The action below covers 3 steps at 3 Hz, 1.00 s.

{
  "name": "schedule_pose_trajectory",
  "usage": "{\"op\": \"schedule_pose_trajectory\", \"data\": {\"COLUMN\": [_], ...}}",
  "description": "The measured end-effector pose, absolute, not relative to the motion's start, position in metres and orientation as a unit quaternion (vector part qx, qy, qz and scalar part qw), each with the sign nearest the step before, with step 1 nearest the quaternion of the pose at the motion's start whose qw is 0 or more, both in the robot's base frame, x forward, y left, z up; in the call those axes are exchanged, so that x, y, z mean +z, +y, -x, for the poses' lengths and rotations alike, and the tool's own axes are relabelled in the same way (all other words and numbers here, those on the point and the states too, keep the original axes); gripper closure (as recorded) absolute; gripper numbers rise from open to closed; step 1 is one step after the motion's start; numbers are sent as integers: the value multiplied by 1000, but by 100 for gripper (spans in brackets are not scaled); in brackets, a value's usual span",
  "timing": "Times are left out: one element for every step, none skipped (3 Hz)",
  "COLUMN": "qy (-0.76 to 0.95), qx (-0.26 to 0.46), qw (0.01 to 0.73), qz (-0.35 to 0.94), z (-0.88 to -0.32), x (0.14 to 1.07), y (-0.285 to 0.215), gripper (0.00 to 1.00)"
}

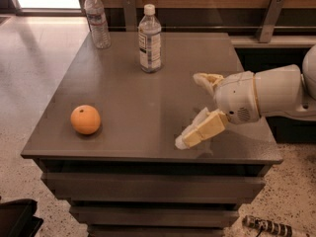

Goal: Pick orange

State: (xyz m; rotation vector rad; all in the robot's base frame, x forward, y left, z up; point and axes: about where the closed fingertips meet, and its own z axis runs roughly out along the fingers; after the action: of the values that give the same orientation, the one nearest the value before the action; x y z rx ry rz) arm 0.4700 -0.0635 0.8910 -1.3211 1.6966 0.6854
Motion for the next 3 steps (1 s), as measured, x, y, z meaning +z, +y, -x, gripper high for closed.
{"op": "schedule_pose_trajectory", "data": {"qy": [660, 660, 672], "qx": [307, 306, 287], "qw": [462, 461, 447], "qz": [507, 507, 516], "z": [-467, -467, -476], "x": [889, 889, 880], "y": [-34, -34, -17], "gripper": [0, 0, 0]}}
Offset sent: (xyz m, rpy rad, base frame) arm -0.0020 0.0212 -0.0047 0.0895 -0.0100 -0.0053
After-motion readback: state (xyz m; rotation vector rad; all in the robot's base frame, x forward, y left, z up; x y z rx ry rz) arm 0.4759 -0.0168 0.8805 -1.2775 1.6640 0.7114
